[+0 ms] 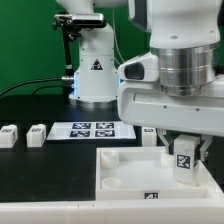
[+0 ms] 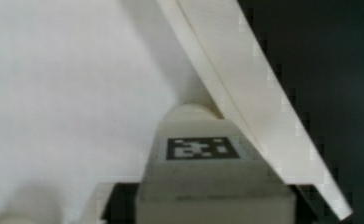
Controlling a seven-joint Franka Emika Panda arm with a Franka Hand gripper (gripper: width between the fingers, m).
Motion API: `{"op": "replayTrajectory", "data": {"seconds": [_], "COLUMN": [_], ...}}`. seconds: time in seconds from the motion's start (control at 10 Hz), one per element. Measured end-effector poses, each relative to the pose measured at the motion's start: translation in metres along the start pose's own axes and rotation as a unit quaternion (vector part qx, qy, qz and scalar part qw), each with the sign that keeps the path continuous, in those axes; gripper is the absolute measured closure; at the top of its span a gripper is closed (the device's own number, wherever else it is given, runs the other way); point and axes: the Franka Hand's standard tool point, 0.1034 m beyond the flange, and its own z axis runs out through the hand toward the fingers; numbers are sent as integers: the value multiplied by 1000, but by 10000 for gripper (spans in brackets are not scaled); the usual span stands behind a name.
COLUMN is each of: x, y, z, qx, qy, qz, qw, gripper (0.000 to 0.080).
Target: Assemble one leg
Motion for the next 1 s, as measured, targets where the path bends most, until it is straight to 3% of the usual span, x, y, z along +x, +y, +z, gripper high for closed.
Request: {"op": "replayTrajectory", "data": {"seconds": [0.2, 0.4, 0.5, 0.6, 0.7, 0.9, 1.0], "x": [4, 3, 2, 2, 2, 0, 0], "y": [0, -2, -2, -2, -2, -5, -6], "z": [1, 1, 1, 1, 1, -1, -2], "qx": [13, 13, 13, 13, 12, 13, 6], "qy": [-2, -3, -3, -3, -2, 1, 8], "qz": [104, 111, 111, 100, 88, -57, -120], "qw": [994, 994, 994, 995, 996, 998, 993], "gripper": [504, 499, 285, 285, 179, 159, 151]}}
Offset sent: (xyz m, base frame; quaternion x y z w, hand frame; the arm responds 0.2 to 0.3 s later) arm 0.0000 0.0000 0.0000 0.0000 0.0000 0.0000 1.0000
